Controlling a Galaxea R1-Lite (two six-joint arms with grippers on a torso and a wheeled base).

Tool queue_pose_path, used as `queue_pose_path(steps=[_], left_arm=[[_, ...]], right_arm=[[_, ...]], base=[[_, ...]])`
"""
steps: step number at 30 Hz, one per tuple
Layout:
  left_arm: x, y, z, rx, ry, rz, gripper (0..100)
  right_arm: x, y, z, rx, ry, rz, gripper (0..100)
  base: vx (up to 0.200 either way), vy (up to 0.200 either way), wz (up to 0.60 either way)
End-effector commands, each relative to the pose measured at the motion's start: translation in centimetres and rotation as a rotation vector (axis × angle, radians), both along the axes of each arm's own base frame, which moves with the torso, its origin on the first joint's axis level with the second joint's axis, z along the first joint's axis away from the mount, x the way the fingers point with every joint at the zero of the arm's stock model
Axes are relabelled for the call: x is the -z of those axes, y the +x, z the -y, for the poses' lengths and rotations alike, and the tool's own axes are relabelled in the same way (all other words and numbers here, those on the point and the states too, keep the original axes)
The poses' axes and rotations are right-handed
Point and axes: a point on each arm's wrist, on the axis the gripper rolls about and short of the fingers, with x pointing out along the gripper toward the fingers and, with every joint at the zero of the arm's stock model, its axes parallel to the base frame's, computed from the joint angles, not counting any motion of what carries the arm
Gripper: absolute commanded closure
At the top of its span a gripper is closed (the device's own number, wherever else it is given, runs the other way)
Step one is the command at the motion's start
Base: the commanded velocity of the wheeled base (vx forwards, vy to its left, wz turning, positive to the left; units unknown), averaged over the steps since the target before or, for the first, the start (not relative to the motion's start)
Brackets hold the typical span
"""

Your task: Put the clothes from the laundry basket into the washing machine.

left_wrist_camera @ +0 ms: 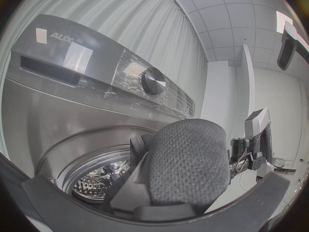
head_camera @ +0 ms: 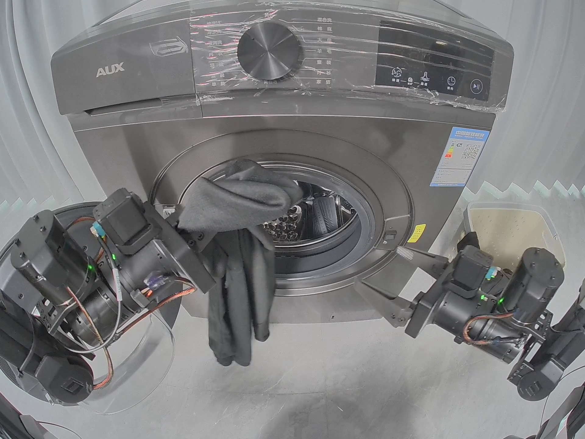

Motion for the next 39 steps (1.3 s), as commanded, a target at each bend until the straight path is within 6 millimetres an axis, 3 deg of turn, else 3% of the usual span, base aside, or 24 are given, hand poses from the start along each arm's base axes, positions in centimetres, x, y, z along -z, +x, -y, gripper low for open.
queue_pose_path(steps=[1, 5, 10, 16, 25, 39], left_arm=[[1.1, 0.7, 1.7, 0.025, 0.019, -0.033, 100], [1.4, 0.9, 2.0, 0.029, 0.026, -0.041, 100], [1.4, 1.2, 2.4, 0.037, 0.023, -0.037, 100], [1.3, 1.1, 2.8, 0.051, 0.020, -0.034, 100], [1.5, 1.6, 3.5, 0.045, 0.019, -0.036, 100], [1.5, 1.7, 3.5, 0.043, 0.019, -0.035, 100]], right_arm=[[2.3, 1.2, -2.8, -0.062, -0.041, -0.050, 0], [2.9, 1.3, -3.5, -0.077, -0.050, -0.060, 0], [5.1, 2.5, -5.3, -0.102, -0.084, -0.098, 0], [5.9, 3.1, -6.0, -0.197, -0.087, -0.108, 0], [7.9, 4.3, -8.9, -0.215, -0.102, -0.094, 0], [8.7, 6.6, -11.3, -0.167, -0.068, -0.046, 0]], base=[[0.000, 0.000, 0.00], [0.000, 0.000, 0.00], [0.000, 0.000, 0.00], [0.000, 0.000, 0.00], [0.000, 0.000, 0.00], [0.000, 0.000, 0.00]])
